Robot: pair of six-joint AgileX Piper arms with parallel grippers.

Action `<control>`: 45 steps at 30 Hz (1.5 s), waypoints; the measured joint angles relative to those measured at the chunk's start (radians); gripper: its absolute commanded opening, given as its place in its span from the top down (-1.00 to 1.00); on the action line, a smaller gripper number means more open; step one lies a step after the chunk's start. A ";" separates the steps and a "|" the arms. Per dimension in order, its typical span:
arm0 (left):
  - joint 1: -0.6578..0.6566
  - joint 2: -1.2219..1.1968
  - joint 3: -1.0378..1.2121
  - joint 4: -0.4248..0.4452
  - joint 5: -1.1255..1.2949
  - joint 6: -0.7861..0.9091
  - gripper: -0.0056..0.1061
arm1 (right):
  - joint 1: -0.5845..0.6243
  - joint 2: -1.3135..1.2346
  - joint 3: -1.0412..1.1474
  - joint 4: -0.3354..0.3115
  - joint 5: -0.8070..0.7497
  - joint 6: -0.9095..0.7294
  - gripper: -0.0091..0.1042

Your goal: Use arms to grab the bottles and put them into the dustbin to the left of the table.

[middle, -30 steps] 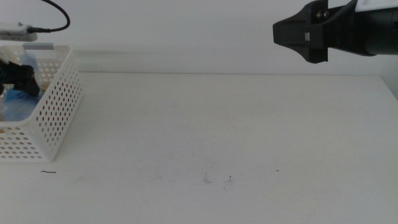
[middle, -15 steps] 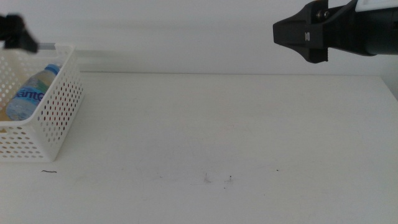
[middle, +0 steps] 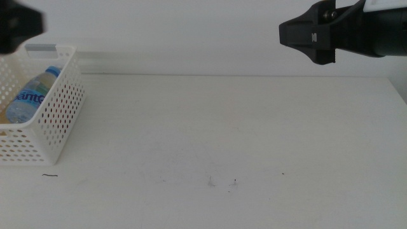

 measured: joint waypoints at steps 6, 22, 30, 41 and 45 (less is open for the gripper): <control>-0.076 -0.248 0.153 0.247 -0.033 -0.266 -0.77 | 0.000 0.000 0.000 0.000 0.000 0.000 -0.77; -0.078 -0.360 0.189 0.300 -0.043 -0.312 -0.77 | 0.000 -0.013 0.035 0.011 -0.050 0.000 -0.77; -0.078 -0.503 0.371 0.312 -0.222 -0.312 -0.77 | -0.109 -0.226 0.383 -0.005 -0.301 0.000 -0.77; -0.078 -0.837 0.876 0.312 -0.439 -0.312 -0.77 | -0.422 -0.846 0.863 -0.032 -0.342 0.000 -0.77; -0.078 -0.897 0.986 0.314 -0.442 -0.312 -0.77 | -0.486 -1.020 0.978 -0.059 -0.334 0.000 -0.77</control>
